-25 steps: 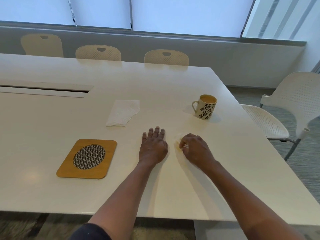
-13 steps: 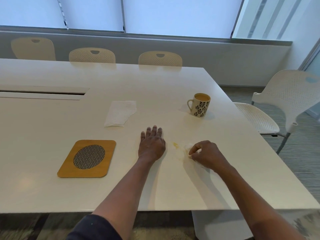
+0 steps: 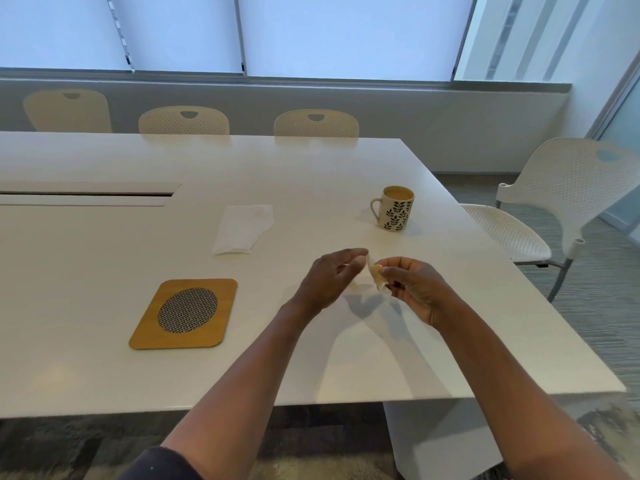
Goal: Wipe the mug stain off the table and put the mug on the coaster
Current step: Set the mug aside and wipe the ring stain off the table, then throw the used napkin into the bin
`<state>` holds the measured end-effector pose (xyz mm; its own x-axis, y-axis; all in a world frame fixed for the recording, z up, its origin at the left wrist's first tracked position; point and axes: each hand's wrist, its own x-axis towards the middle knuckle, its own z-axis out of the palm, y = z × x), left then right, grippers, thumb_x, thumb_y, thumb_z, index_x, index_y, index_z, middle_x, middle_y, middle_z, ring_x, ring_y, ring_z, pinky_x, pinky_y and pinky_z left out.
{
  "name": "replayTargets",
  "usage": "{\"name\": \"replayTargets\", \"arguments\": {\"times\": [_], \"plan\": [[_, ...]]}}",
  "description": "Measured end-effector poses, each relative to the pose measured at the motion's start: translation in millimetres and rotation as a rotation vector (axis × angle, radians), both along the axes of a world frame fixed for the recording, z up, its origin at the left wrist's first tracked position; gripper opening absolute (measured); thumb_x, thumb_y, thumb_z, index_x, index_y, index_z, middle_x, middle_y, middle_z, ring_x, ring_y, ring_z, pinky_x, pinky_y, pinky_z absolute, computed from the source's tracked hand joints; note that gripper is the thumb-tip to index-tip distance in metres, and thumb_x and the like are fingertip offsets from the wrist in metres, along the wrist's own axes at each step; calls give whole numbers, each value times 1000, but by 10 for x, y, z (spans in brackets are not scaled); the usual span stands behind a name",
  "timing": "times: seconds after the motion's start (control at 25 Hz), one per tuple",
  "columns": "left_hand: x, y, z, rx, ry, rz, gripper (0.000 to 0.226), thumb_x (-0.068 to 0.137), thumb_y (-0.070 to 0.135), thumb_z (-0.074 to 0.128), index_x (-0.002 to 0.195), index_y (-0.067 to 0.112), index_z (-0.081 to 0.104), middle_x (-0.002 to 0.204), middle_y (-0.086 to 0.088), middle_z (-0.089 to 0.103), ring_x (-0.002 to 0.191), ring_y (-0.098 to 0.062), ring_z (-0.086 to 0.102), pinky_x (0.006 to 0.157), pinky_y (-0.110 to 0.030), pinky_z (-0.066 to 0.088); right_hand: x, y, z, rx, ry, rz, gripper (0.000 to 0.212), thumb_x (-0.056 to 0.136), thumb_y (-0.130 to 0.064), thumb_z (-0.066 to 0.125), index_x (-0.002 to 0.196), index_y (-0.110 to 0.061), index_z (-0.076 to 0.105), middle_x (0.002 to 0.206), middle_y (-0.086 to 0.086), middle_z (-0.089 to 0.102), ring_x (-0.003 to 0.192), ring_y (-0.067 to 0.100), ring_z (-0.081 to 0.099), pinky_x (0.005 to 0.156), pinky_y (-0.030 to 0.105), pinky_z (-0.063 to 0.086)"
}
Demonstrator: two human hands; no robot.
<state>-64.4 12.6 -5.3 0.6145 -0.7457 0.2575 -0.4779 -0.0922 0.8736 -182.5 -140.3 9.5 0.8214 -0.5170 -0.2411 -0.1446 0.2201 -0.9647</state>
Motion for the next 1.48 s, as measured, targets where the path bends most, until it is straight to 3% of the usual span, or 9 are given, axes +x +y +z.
{"name": "replayTargets", "arguments": {"times": [0.08,0.24,0.48,0.76,0.92,1.08,1.32,1.48], "plan": [[-77,-94,83,14,-19,-88,55,87,36,74,135,13,61,130,-4,67,111,-12,68,93,-20,53,-85,-64,79,-10,-47,-34,10,88,-3,66,96,-3,72,85,13,70,76,20,63,72,27,55],[-269,-359,140,-9,-130,-149,72,71,26,89,135,11,60,127,-1,68,104,-5,69,93,-24,55,-337,-200,160,-33,-83,-107,8,89,-5,66,94,-6,73,82,9,73,72,15,66,66,24,56],[-683,-960,156,-111,-217,-146,59,70,26,90,123,12,68,113,-1,74,93,-6,72,84,-26,59,-825,-588,190,-48,-141,-178,14,85,-9,72,99,-8,71,92,11,72,86,23,68,84,38,56],[-1318,-1811,119,-214,-210,-210,42,74,23,87,113,14,72,100,9,73,85,-1,72,77,-19,59,-1561,-1310,225,-99,-69,-237,29,82,-18,78,107,-6,70,101,14,75,91,23,73,78,32,60],[-1882,-2413,60,-245,-180,-302,34,75,13,85,107,13,75,97,2,77,83,-4,73,78,-28,61,-2163,-1783,210,-94,-35,-359,32,78,-11,80,105,0,67,99,16,74,88,23,74,73,30,60],[-2652,-3215,-77,-194,-138,-460,35,72,10,86,105,8,74,95,-3,77,83,-9,73,78,-30,61,-3036,-2322,74,-90,-20,-563,33,64,-13,85,92,-5,69,83,9,74,77,18,74,65,26,59],[-3602,-3725,-565,-29,-63,-506,54,78,13,82,127,14,60,110,-2,70,91,-12,69,81,-26,57,-3788,-2658,-434,-142,95,-821,10,78,-2,78,83,-8,71,72,3,74,70,17,71,57,21,56],[-4052,-3982,-1111,195,58,-490,50,81,12,80,127,15,59,111,-1,70,88,-12,69,81,-27,58,-4214,-2848,-1018,-219,275,-1002,9,79,-5,79,81,-13,74,78,4,75,75,20,73,69,32,61]]}}
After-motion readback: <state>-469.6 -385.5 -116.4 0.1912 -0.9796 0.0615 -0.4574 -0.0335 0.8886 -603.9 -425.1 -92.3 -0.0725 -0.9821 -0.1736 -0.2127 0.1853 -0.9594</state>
